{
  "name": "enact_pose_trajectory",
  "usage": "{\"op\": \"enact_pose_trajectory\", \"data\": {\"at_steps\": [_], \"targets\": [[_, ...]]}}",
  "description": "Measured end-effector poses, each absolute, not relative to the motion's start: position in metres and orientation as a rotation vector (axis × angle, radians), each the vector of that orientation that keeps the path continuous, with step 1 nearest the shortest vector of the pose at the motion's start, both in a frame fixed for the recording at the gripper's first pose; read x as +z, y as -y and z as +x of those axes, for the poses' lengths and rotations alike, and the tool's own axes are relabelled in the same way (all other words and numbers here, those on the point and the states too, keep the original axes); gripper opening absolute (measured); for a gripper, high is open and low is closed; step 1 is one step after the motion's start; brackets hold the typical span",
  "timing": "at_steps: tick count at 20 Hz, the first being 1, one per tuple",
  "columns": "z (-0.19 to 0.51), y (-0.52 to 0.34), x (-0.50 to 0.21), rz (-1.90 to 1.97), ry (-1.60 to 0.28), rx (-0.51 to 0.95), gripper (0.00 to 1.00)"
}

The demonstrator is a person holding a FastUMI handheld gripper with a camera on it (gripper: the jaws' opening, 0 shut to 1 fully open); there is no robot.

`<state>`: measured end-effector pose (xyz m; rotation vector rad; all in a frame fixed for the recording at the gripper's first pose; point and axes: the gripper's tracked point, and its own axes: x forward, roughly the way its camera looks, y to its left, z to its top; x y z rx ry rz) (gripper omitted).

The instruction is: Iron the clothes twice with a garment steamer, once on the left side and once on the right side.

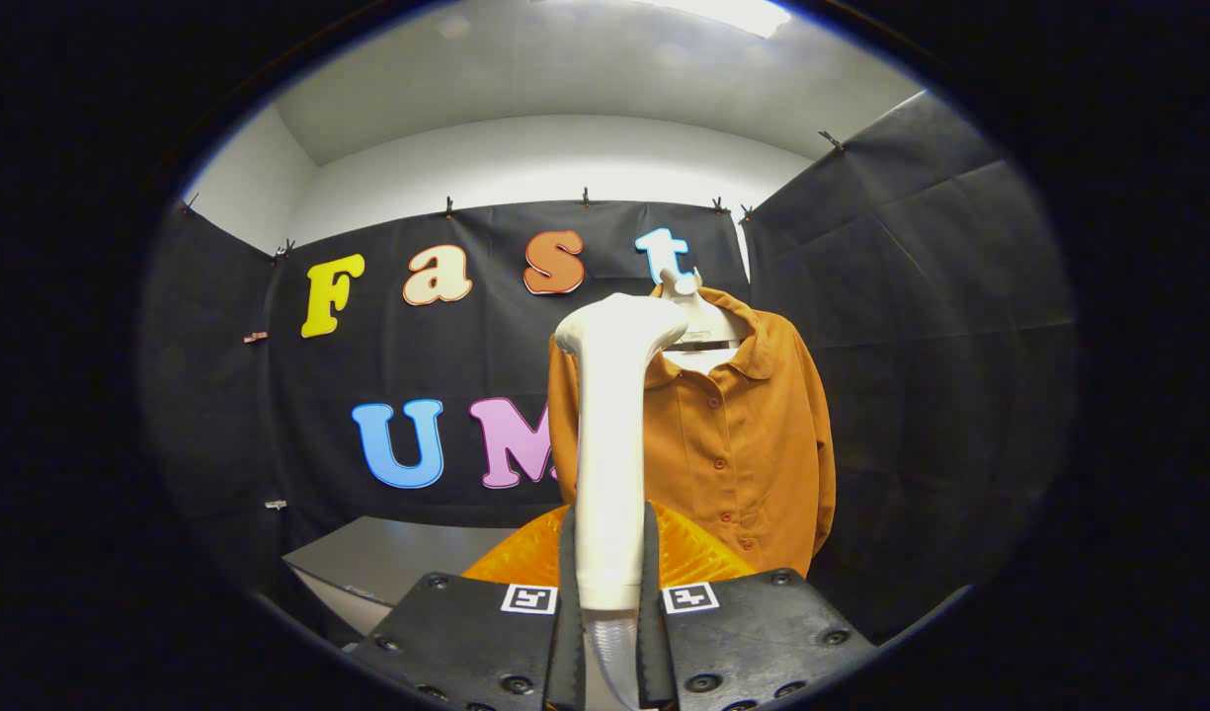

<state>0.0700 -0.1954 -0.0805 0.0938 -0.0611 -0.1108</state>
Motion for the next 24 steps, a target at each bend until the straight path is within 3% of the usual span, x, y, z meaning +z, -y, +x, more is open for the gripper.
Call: {"op": "enact_pose_trajectory", "data": {"at_steps": [11, 24], "targets": [[0.151, 0.223, -0.143, 0.090, -0.008, -0.058, 0.24], [0.167, 0.230, -0.224, 0.090, -0.135, -0.032, 0.24]]}}
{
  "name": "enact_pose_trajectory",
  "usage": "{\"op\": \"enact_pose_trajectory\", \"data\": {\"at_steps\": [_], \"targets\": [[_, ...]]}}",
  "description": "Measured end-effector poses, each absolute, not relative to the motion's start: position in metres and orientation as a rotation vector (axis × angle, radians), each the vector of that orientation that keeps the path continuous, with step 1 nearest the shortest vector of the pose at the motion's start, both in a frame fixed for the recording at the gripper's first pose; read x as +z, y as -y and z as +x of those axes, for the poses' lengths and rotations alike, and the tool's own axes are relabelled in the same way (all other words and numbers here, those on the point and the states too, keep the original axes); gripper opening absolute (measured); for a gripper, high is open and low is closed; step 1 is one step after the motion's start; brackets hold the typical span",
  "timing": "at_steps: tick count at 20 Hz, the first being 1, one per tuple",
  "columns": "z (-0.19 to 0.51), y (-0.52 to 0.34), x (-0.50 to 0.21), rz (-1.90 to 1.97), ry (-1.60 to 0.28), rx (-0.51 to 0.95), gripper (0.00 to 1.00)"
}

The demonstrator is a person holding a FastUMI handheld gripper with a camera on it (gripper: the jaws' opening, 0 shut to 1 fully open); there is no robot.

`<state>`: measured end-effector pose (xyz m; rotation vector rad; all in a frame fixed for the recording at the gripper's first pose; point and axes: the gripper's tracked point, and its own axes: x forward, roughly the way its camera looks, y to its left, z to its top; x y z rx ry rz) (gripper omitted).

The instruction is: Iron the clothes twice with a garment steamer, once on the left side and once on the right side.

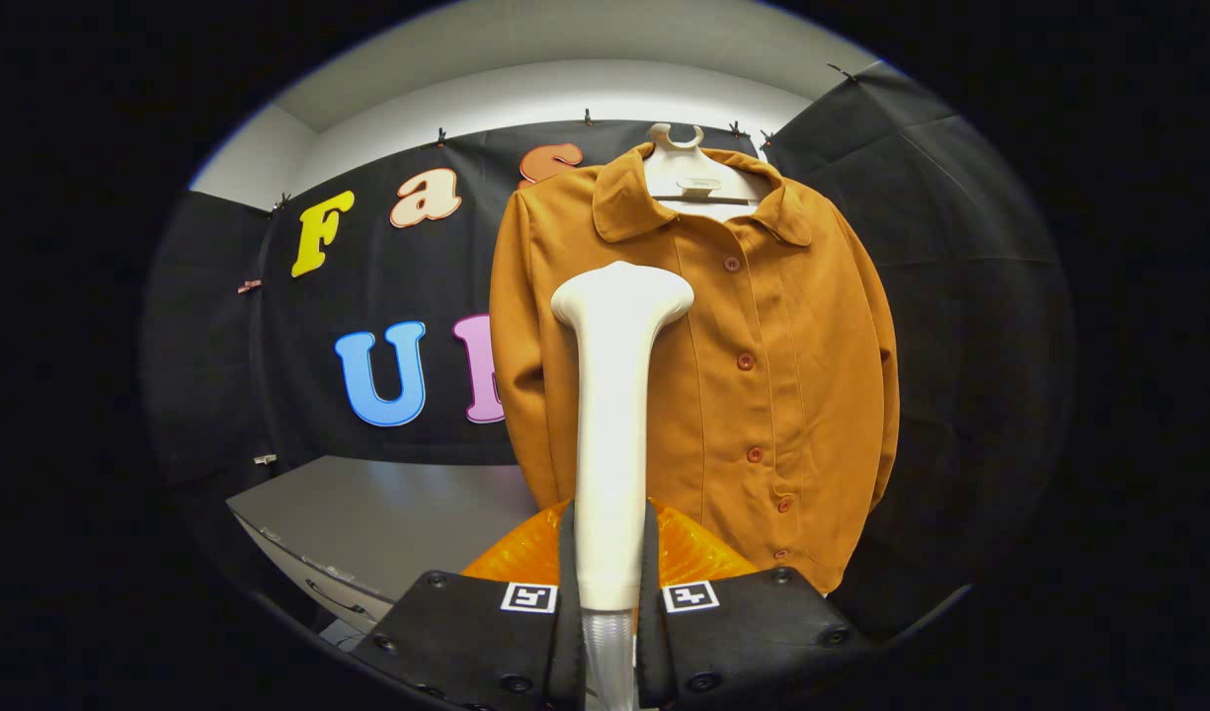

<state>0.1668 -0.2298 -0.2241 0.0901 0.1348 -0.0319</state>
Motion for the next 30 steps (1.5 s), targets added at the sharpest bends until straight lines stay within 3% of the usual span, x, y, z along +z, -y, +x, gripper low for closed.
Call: {"op": "enact_pose_trajectory", "data": {"at_steps": [23, 30], "targets": [[0.097, 0.231, -0.368, 0.109, -0.475, -0.104, 0.24], [0.062, 0.225, -0.348, 0.131, -0.457, -0.084, 0.24]]}}
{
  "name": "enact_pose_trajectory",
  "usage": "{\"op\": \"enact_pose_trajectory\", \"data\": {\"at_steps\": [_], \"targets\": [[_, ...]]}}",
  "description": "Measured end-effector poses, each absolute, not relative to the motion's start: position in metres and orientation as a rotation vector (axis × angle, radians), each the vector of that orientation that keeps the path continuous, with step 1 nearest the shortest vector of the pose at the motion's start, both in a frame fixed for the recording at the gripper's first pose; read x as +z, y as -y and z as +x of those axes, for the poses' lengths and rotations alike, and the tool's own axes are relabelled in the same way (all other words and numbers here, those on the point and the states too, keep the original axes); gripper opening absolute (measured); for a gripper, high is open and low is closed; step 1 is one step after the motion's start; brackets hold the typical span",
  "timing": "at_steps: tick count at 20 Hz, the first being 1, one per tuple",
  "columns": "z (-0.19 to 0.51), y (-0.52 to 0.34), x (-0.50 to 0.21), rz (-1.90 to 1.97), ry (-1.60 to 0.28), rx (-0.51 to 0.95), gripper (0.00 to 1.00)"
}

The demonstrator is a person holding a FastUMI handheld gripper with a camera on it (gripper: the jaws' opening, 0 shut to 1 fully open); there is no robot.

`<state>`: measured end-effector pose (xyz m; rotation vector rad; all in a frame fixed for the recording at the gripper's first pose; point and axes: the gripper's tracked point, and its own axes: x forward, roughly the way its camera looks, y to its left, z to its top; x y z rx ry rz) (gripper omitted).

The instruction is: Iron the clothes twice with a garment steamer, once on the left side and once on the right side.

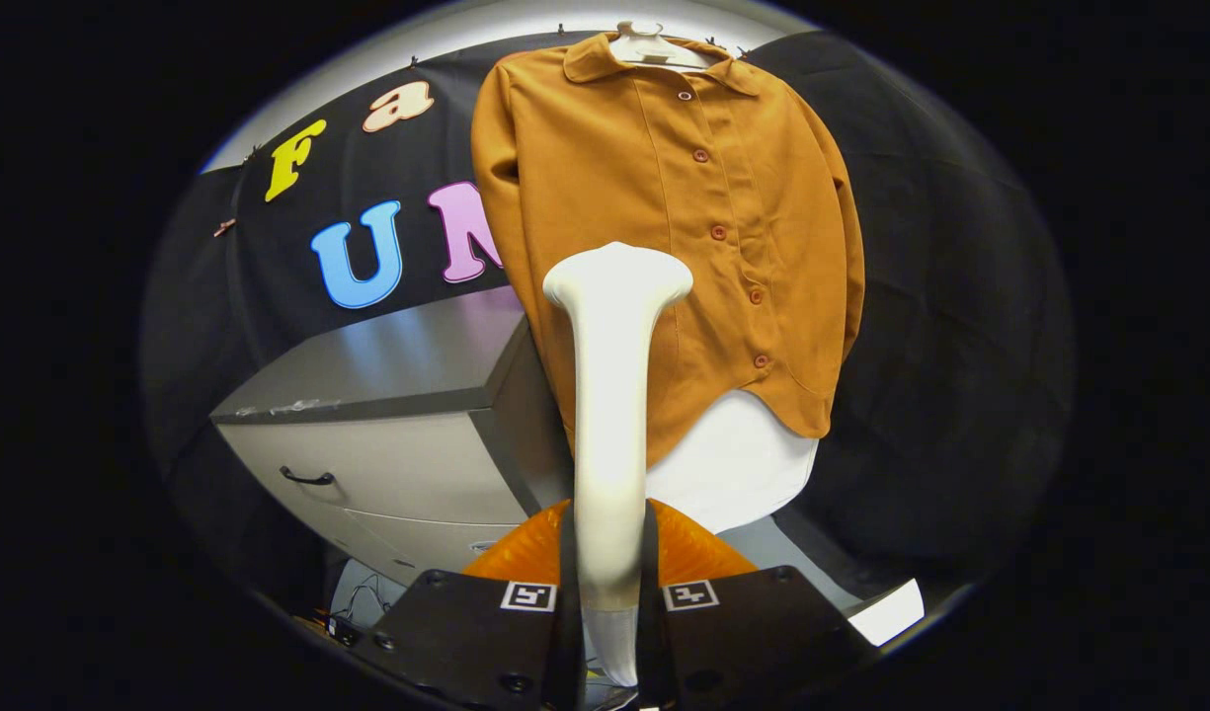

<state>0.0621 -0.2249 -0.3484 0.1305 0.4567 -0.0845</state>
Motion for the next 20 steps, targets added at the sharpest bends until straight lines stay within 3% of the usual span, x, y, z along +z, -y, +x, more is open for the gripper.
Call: {"op": "enact_pose_trajectory", "data": {"at_steps": [14, 20], "targets": [[0.041, 0.259, -0.125, 0.116, -0.028, -0.099, 0.24], [0.057, 0.289, -0.064, 0.104, 0.090, -0.118, 0.24]]}}
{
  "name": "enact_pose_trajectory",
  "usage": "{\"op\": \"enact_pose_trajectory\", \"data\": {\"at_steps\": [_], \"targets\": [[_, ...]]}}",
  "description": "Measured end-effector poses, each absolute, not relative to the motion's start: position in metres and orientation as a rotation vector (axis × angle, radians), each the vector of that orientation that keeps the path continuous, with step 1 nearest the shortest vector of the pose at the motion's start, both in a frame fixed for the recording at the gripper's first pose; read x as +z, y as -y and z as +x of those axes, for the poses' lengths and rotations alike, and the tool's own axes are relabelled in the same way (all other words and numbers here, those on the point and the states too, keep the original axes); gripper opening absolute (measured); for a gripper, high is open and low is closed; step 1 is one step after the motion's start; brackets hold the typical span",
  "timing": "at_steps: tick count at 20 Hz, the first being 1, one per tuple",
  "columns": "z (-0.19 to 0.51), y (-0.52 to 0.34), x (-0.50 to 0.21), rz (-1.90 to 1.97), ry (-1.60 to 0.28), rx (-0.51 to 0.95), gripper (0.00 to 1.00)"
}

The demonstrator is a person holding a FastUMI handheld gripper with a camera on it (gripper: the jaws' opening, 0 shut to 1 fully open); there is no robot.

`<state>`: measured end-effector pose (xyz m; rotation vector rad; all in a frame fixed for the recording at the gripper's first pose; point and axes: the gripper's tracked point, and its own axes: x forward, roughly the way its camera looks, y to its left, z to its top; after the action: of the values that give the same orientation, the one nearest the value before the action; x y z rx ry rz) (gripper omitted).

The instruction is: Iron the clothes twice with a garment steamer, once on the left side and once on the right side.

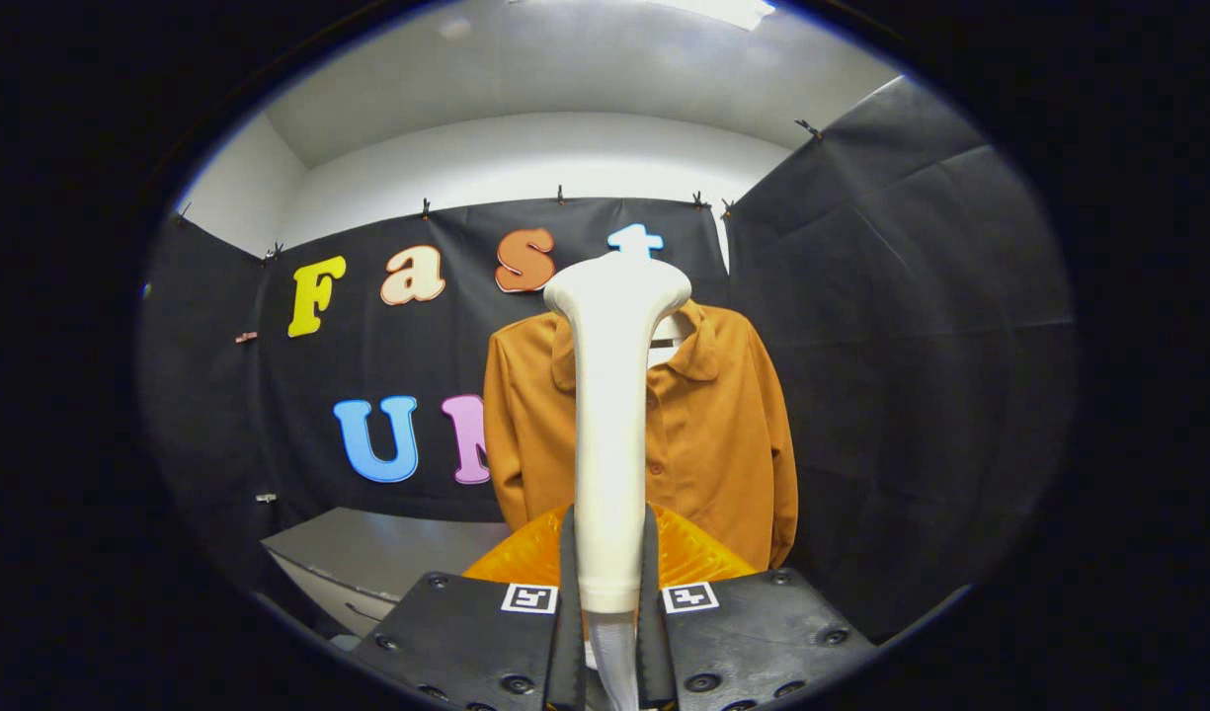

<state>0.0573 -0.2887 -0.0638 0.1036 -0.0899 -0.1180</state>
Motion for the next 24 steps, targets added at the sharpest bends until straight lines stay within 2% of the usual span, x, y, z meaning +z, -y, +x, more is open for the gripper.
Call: {"op": "enact_pose_trajectory", "data": {"at_steps": [8, 17, 24], "targets": [[0.107, 0.346, -0.045, 0.098, 0.140, -0.141, 0.24], [0.169, 0.385, -0.118, 0.115, 0.016, -0.139, 0.24], [0.180, 0.389, -0.169, 0.120, -0.052, -0.121, 0.24]]}}
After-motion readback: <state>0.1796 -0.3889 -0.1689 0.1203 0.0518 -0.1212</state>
